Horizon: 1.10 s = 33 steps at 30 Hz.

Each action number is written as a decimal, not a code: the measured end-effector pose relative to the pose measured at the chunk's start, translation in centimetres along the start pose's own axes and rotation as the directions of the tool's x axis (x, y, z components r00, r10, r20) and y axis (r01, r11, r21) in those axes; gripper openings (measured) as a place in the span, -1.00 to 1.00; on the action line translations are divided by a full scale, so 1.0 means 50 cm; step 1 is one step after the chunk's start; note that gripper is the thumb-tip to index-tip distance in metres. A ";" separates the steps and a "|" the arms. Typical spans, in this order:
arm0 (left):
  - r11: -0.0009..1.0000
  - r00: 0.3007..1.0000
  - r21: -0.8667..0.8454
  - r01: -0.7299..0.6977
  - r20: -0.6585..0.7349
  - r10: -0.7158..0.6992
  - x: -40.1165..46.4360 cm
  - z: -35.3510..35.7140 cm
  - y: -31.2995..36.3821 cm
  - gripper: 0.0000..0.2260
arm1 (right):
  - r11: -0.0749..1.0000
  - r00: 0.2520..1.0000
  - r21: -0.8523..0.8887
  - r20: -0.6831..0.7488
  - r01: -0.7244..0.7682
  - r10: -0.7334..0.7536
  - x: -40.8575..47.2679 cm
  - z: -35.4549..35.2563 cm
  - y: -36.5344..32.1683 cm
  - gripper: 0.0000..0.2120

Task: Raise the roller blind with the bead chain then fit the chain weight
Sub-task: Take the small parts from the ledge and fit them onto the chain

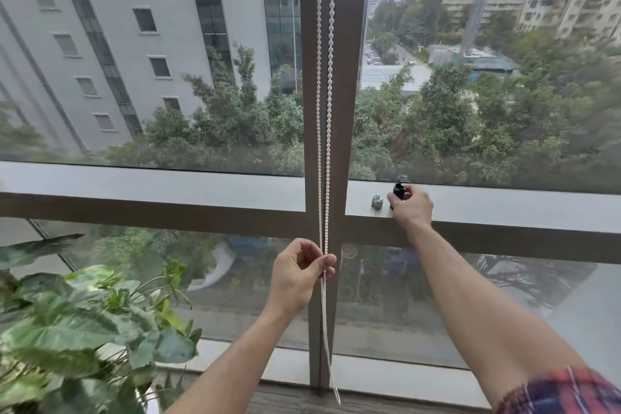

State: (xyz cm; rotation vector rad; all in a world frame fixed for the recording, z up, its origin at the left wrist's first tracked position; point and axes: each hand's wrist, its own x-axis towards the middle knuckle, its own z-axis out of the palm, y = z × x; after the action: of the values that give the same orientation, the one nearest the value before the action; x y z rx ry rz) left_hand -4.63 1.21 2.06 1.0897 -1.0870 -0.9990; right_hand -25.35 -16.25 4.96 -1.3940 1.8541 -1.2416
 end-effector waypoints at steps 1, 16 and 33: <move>1.000 1.000 -0.019 0.003 -0.016 -0.003 -0.003 0.002 -0.001 -0.76 | 1.000 1.000 0.029 -0.002 -0.011 0.011 0.000 -0.001 0.003 -0.74; 0.984 0.990 0.137 -0.117 0.088 0.106 -0.038 0.013 0.008 -0.85 | 0.880 0.985 0.465 0.083 0.094 -0.149 -0.165 -0.010 0.030 -0.90; 0.892 0.970 0.382 -0.242 0.098 0.221 -0.048 -0.006 0.043 -0.68 | 0.886 0.679 0.459 0.630 0.065 -0.376 -0.323 0.001 0.037 -0.81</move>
State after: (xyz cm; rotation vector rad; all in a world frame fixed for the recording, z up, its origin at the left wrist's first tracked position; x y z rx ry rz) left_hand -4.61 3.99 3.74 1.2202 -1.4656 -0.6341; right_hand -20.59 -1.15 1.31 -1.5839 0.8496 -0.9125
